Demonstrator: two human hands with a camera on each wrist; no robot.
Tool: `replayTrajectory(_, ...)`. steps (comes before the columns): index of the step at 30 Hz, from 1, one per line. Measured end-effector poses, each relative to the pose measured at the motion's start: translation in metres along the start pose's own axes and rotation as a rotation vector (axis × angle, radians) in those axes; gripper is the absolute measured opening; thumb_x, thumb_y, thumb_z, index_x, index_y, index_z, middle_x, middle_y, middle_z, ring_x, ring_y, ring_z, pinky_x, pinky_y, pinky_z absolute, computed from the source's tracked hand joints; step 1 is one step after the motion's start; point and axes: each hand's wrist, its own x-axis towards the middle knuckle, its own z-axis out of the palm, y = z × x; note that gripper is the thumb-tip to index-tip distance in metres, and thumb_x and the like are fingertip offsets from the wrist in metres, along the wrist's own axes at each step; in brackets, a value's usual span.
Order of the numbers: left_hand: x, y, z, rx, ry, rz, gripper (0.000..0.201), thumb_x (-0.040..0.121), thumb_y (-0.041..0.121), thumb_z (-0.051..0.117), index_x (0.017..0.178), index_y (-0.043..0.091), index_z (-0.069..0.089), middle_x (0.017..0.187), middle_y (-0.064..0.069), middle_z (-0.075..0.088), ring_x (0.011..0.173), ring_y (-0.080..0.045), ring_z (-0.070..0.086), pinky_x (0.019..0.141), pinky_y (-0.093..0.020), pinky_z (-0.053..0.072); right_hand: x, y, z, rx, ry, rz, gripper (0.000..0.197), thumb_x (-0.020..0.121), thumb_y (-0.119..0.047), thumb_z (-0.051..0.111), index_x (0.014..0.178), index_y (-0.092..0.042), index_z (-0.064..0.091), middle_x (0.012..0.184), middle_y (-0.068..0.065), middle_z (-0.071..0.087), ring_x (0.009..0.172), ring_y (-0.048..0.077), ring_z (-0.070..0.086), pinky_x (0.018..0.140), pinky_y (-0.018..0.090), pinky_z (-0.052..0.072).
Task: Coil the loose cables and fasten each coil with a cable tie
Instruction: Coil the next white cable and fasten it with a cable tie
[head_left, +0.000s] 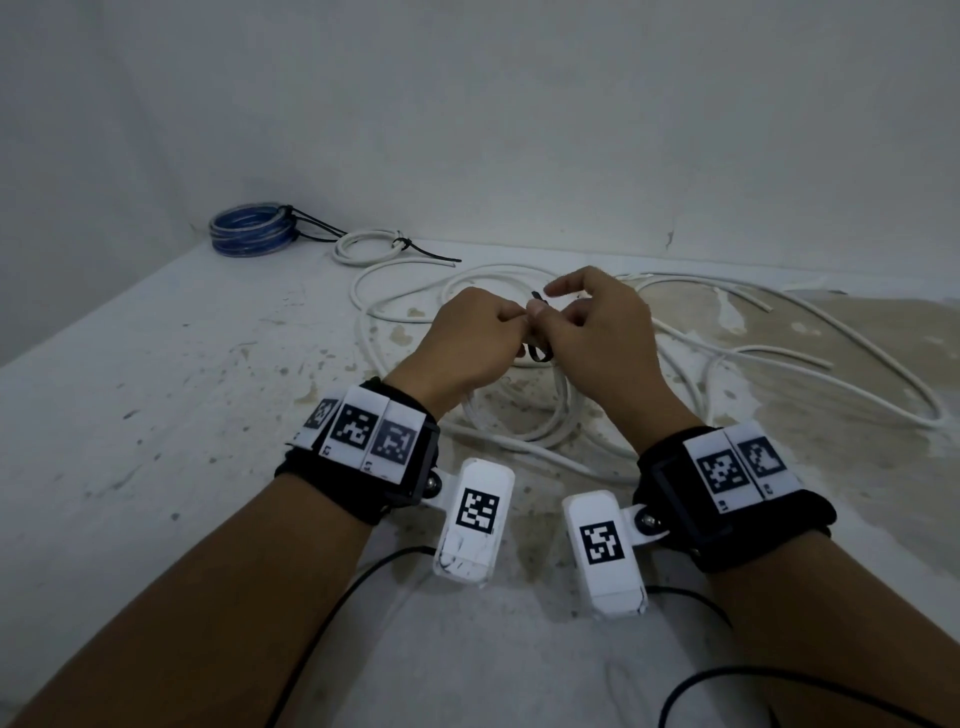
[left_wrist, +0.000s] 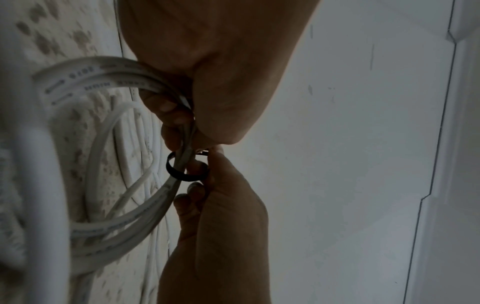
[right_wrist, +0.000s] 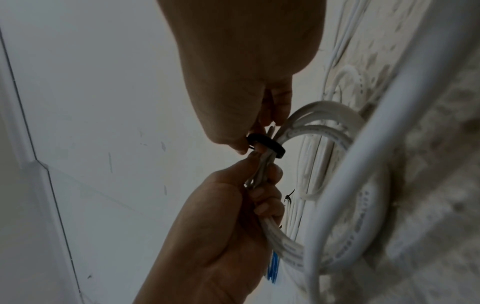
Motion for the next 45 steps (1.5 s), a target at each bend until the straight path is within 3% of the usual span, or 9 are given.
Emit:
replayTrajectory(4, 0.0, 0.0, -0.001, 0.02, -0.014, 0.022, 0.027, 0.097, 0.024, 0.054, 0.089, 0.017, 0.079, 0.077, 0.0, 0.072, 0.078, -0.014, 0.067, 0.065, -0.025, 0.045, 0.002, -0.003, -0.004, 0.024, -0.026, 0.057, 0.024, 0.092, -0.031, 0.061, 0.072, -0.022, 0.072, 0.059, -0.01, 0.062, 0.059, 0.004, 0.056, 0.061, 0.025, 0.043)
replayTrajectory(7, 0.0, -0.001, -0.001, 0.05, -0.025, 0.042, 0.028, 0.098, 0.025, 0.054, 0.088, 0.015, 0.078, 0.086, -0.015, 0.072, 0.081, -0.028, 0.065, 0.064, -0.028, 0.042, 0.004, -0.006, -0.007, 0.182, -0.082, 0.161, 0.021, 0.09, -0.019, 0.063, 0.071, -0.013, 0.071, 0.066, -0.006, 0.063, 0.063, 0.005, 0.054, 0.066, 0.024, 0.043)
replayTrajectory(12, 0.0, 0.005, -0.002, 0.016, -0.049, 0.106, 0.028, 0.099, 0.022, 0.053, 0.086, 0.017, 0.077, 0.074, 0.005, 0.07, 0.065, 0.005, 0.061, 0.059, -0.013, 0.044, 0.01, -0.007, -0.011, 0.384, -0.061, 0.197, 0.02, 0.084, -0.007, 0.061, 0.064, -0.011, 0.065, 0.059, -0.007, 0.061, 0.064, 0.01, 0.057, 0.068, 0.03, 0.049)
replayTrajectory(20, -0.002, 0.009, -0.004, -0.009, -0.036, 0.183, 0.025, 0.099, 0.024, 0.055, 0.083, 0.024, 0.075, 0.074, 0.004, 0.069, 0.052, 0.008, 0.052, 0.052, -0.008, 0.033, 0.033, -0.012, -0.016, 0.224, -0.029, 0.214, 0.024, 0.092, -0.017, 0.054, 0.069, -0.015, 0.059, 0.069, 0.003, 0.065, 0.066, 0.02, 0.061, 0.07, 0.043, 0.055)
replayTrajectory(25, -0.001, 0.009, -0.003, -0.004, 0.019, 0.186, 0.028, 0.099, 0.021, 0.054, 0.088, 0.01, 0.077, 0.078, -0.007, 0.073, 0.06, -0.007, 0.059, 0.059, -0.023, 0.045, 0.045, -0.014, -0.009, 0.104, 0.008, 0.247, 0.023, 0.098, -0.024, 0.047, 0.084, -0.011, 0.059, 0.084, 0.014, 0.066, 0.083, 0.034, 0.067, 0.073, 0.048, 0.058)
replayTrajectory(29, 0.002, 0.003, -0.007, -0.002, 0.058, 0.14, 0.028, 0.098, 0.02, 0.054, 0.088, 0.008, 0.077, 0.08, -0.009, 0.073, 0.082, -0.022, 0.068, 0.078, -0.036, 0.052, 0.041, -0.018, -0.006, 0.244, -0.086, 0.321, 0.026, 0.101, -0.024, 0.049, 0.095, -0.003, 0.063, 0.067, 0.007, 0.063, 0.06, 0.019, 0.064, 0.057, 0.035, 0.055)
replayTrajectory(33, 0.002, 0.0, -0.009, -0.029, 0.061, 0.094, 0.028, 0.098, 0.022, 0.054, 0.089, 0.009, 0.077, 0.082, -0.01, 0.073, 0.085, -0.026, 0.068, 0.079, -0.039, 0.053, 0.033, -0.018, -0.005, 0.239, -0.205, 0.225, 0.03, 0.089, -0.028, 0.067, 0.069, -0.006, 0.063, 0.066, 0.008, 0.063, 0.066, 0.027, 0.063, 0.073, 0.049, 0.057)
replayTrajectory(39, 0.002, 0.001, -0.002, -0.014, 0.053, 0.164, 0.032, 0.099, 0.021, 0.052, 0.084, 0.003, 0.074, 0.075, -0.013, 0.071, 0.064, -0.018, 0.06, 0.059, -0.022, 0.043, 0.041, -0.015, -0.007, 0.054, -0.118, 0.181, 0.028, 0.09, -0.026, 0.064, 0.065, -0.016, 0.056, 0.071, 0.006, 0.066, 0.08, 0.033, 0.068, 0.079, 0.051, 0.057)
replayTrajectory(45, 0.002, 0.002, 0.002, 0.001, 0.078, 0.255, 0.035, 0.099, 0.016, 0.053, 0.073, 0.0, 0.07, 0.045, 0.01, 0.047, 0.043, -0.001, 0.045, 0.048, -0.012, 0.031, 0.047, -0.015, -0.012, 0.011, -0.159, 0.183, 0.034, 0.092, -0.024, 0.063, 0.078, 0.008, 0.06, 0.076, 0.023, 0.067, 0.071, 0.037, 0.066, 0.063, 0.042, 0.054)
